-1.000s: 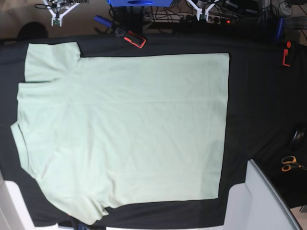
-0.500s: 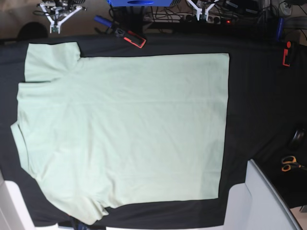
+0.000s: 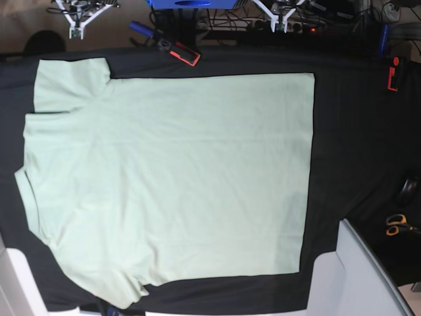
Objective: Fold the T-shirt properly
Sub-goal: 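Move both grippers from rest toward the shirt's shoulder corners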
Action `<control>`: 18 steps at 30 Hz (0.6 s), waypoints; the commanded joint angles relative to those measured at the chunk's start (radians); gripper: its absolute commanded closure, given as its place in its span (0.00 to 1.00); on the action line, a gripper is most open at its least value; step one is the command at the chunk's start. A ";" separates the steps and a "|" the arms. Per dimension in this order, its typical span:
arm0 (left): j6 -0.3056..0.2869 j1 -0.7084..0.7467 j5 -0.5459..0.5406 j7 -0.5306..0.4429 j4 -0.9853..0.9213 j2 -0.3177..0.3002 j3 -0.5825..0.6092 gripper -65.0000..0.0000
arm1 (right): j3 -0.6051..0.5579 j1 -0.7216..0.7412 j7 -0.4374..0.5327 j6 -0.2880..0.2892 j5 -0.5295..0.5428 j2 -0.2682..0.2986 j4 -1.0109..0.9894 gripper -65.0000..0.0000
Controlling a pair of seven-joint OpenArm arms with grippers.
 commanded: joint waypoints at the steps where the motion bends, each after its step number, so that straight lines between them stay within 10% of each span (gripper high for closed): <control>1: 0.005 0.008 0.001 -0.004 0.001 -0.002 -0.001 1.00 | 0.001 -0.009 0.006 -0.004 -0.001 0.010 0.001 0.94; 9: 0.005 0.087 -0.001 -0.003 0.096 -0.003 -0.001 1.00 | 0.009 -0.086 -0.035 -0.004 0.000 0.015 0.087 0.95; 18: 0.005 0.345 -0.002 0.031 0.498 -0.006 -0.009 1.00 | 0.041 -0.371 -0.327 -0.004 0.002 -0.027 0.711 0.95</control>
